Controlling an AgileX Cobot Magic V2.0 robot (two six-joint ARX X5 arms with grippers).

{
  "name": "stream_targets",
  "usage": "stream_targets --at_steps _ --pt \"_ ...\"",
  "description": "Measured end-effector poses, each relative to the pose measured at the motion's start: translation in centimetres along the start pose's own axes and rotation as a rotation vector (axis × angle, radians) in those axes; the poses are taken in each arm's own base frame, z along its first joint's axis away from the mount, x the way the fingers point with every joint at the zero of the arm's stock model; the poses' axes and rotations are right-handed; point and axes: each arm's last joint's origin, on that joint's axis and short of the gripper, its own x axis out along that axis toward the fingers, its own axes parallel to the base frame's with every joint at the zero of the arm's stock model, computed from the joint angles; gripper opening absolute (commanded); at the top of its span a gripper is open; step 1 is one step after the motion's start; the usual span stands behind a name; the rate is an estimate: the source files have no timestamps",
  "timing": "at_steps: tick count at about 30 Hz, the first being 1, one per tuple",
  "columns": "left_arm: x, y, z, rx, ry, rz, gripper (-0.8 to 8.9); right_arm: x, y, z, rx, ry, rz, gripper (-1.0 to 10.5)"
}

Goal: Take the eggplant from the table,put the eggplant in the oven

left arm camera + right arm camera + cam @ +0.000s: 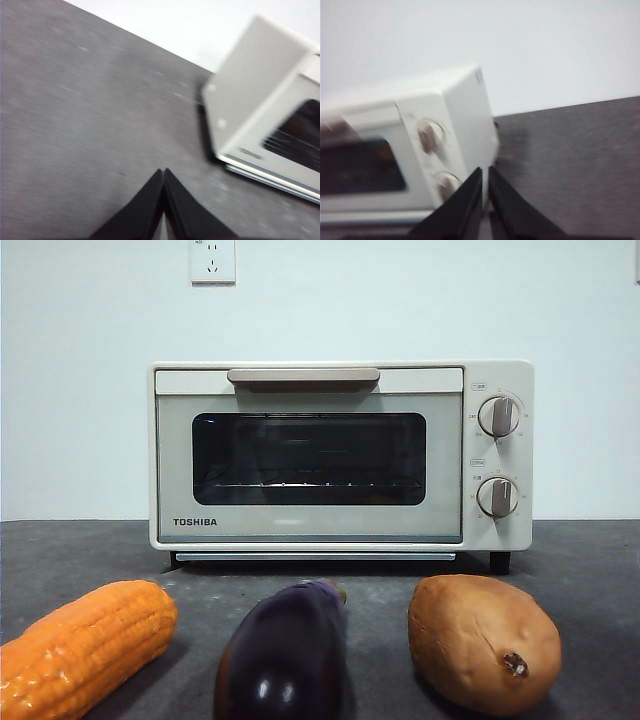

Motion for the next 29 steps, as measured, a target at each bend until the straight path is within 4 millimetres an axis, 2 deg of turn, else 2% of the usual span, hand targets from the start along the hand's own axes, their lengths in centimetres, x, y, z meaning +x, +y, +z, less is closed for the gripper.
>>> stream_targets --at_steps 5,9,19,25,29 --pt "-0.6 -0.4 0.4 -0.043 0.073 -0.013 0.04 -0.1 0.1 0.0 0.224 0.037 0.0 0.0" --pt "-1.4 -1.3 2.1 -0.06 0.107 -0.013 0.04 -0.4 0.5 0.8 0.346 0.11 -0.027 0.0" --pt "-1.7 -4.0 7.1 -0.063 0.16 -0.083 0.04 -1.2 2.3 5.3 0.378 0.197 -0.009 0.0" --pt "-0.1 -5.0 9.4 -0.01 0.264 -0.082 0.04 -0.6 3.3 8.0 0.362 0.327 0.025 0.0" --pt "1.2 -5.7 10.7 0.004 0.347 -0.14 0.04 0.4 3.8 9.7 0.367 0.432 0.076 0.1"
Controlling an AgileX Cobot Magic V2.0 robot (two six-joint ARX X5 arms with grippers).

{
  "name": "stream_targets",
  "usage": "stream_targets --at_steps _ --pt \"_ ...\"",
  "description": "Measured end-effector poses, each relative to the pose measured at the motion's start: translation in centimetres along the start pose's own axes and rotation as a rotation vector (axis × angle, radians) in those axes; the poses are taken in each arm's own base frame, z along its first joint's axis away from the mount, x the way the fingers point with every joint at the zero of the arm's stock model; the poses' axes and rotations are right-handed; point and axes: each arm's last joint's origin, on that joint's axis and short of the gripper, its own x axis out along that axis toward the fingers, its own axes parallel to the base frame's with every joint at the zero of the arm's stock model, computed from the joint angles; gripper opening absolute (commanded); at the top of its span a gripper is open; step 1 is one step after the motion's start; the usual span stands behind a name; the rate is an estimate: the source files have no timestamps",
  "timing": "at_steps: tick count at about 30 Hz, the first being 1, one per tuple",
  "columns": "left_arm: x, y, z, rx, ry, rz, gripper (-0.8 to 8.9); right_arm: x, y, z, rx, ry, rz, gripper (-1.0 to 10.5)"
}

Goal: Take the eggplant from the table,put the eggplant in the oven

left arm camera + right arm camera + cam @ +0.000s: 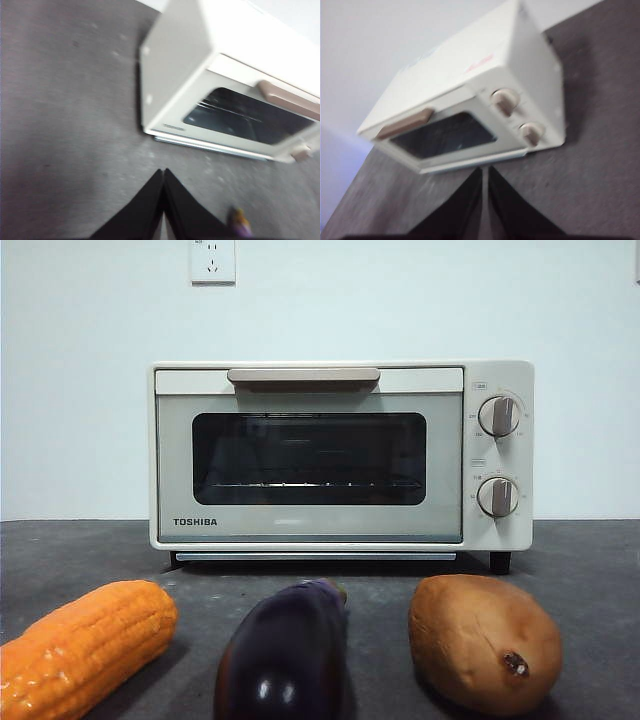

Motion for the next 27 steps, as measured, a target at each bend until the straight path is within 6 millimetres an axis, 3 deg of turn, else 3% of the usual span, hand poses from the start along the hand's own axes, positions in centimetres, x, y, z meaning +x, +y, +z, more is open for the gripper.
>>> stream_targets --at_steps 6,12,21,27 --pt "1.3 -0.6 1.9 0.002 0.09 -0.098 0.04 0.7 1.8 2.9 -0.026 0.125 0.085 0.9" --pt "1.8 -1.3 2.9 0.026 0.111 -0.136 0.04 1.3 3.3 5.3 -0.038 0.201 0.164 3.4" --pt "1.7 -1.9 3.4 0.054 0.106 -0.159 0.04 2.6 3.7 5.0 0.042 0.314 0.238 3.6" --pt "1.7 -1.9 3.3 0.056 0.109 -0.161 0.04 5.3 4.8 3.6 0.064 0.483 0.274 3.6"
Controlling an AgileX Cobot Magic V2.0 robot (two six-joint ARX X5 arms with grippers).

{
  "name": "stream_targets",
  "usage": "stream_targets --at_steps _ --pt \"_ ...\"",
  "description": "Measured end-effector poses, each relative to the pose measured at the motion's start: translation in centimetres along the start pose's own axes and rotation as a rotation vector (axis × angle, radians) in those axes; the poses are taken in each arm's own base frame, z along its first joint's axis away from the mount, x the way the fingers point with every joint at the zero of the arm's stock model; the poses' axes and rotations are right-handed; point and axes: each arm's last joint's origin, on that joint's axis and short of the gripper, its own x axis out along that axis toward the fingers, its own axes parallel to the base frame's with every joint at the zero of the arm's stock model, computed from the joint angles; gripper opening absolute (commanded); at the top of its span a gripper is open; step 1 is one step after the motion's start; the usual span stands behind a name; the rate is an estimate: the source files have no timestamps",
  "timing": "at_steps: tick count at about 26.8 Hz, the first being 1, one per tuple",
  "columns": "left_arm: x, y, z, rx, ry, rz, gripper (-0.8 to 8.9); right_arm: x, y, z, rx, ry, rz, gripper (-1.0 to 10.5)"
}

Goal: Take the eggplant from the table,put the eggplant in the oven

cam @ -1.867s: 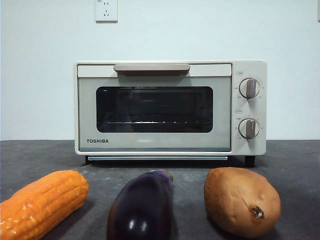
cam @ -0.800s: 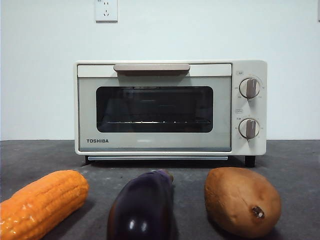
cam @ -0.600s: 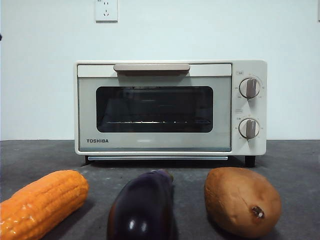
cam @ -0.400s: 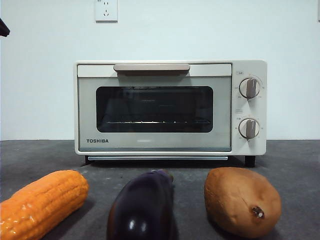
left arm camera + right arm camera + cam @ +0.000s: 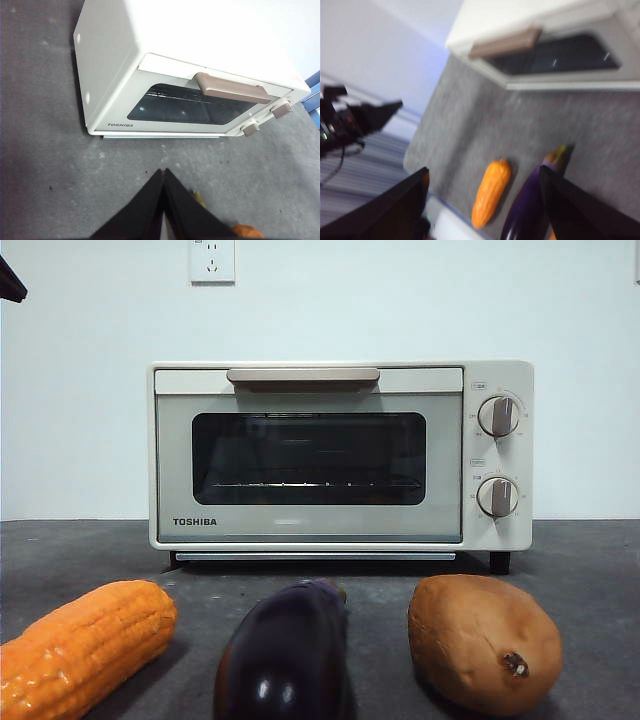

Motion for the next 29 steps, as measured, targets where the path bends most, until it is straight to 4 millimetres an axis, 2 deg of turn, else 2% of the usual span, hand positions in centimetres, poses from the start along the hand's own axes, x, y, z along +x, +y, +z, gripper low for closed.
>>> stream_targets --at_steps 7,13,16,18,21,25,29 --pt "0.0 0.0 0.0 0.0 0.0 0.0 0.04 5.7 2.1 -1.2 -0.051 0.193 -0.084 3.6" --pt "0.0 0.0 0.0 0.001 0.001 -0.001 0.04 11.3 4.4 -3.1 -0.117 0.407 -0.293 3.6" --pt "0.0 0.0 0.0 0.001 0.001 -0.001 0.04 15.6 5.8 -3.8 -0.173 0.52 -0.428 3.6" --pt "0.0 0.0 0.0 0.0 0.002 -0.001 0.04 18.4 5.6 -4.5 -0.183 0.58 -0.473 3.6" --pt "0.0 0.0 0.0 0.0 0.002 -0.001 0.04 21.5 4.2 -6.1 -0.192 0.656 -0.552 3.6" --pt "0.0 0.0 0.0 0.0 0.002 -0.001 0.04 24.2 2.0 -7.6 -0.184 0.726 -0.623 3.6" --pt "0.0 0.0 0.0 0.001 0.001 -0.001 0.04 26.0 0.7 -8.6 -0.178 0.751 -0.644 3.6"
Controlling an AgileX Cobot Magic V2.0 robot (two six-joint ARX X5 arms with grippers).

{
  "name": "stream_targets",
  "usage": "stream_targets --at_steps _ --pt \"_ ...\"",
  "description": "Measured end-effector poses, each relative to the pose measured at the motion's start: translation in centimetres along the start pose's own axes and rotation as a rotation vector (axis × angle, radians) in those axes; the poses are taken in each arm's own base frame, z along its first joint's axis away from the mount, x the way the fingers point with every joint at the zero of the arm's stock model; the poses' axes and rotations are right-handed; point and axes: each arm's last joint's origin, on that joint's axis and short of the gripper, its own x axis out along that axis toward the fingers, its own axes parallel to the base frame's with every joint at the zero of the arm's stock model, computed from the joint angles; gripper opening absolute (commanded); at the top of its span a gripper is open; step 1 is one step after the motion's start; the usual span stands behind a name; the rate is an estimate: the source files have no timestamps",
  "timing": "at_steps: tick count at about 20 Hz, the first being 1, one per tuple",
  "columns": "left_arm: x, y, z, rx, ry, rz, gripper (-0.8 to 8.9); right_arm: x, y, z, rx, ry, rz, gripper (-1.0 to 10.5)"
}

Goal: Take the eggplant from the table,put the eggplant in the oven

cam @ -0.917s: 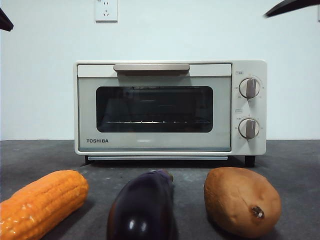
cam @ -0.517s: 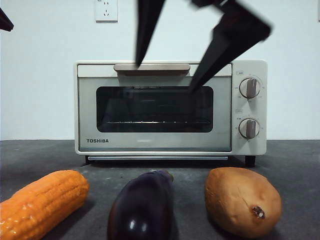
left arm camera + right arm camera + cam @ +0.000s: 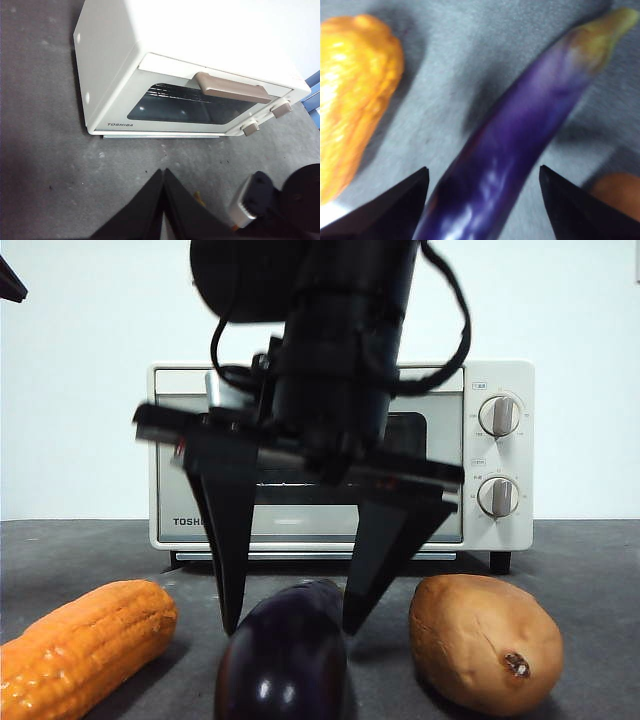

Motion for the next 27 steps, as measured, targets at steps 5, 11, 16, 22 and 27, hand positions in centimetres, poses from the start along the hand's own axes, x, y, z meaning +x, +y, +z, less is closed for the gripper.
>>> stream_targets --at_steps 5,11,16,22,27 --pt "0.0 0.0 0.0 0.004 0.001 0.0 0.04 0.4 0.2 0.3 -0.003 -0.024 0.017 2.4" --pt "0.0 0.0 0.0 0.007 0.0 0.0 0.04 0.3 0.7 0.3 -0.015 -0.027 0.018 1.3" --pt "0.0 0.0 0.0 0.007 -0.001 0.0 0.04 -3.7 1.4 0.3 -0.057 -0.057 0.039 1.3" --pt "1.0 -0.8 1.2 0.023 0.032 -0.037 0.04 -13.3 0.9 -2.2 -0.283 -0.219 0.12 1.3" --pt "3.9 -3.0 3.9 0.098 0.105 -0.12 0.04 -19.8 -1.9 -7.0 -0.517 -0.342 0.118 1.3"
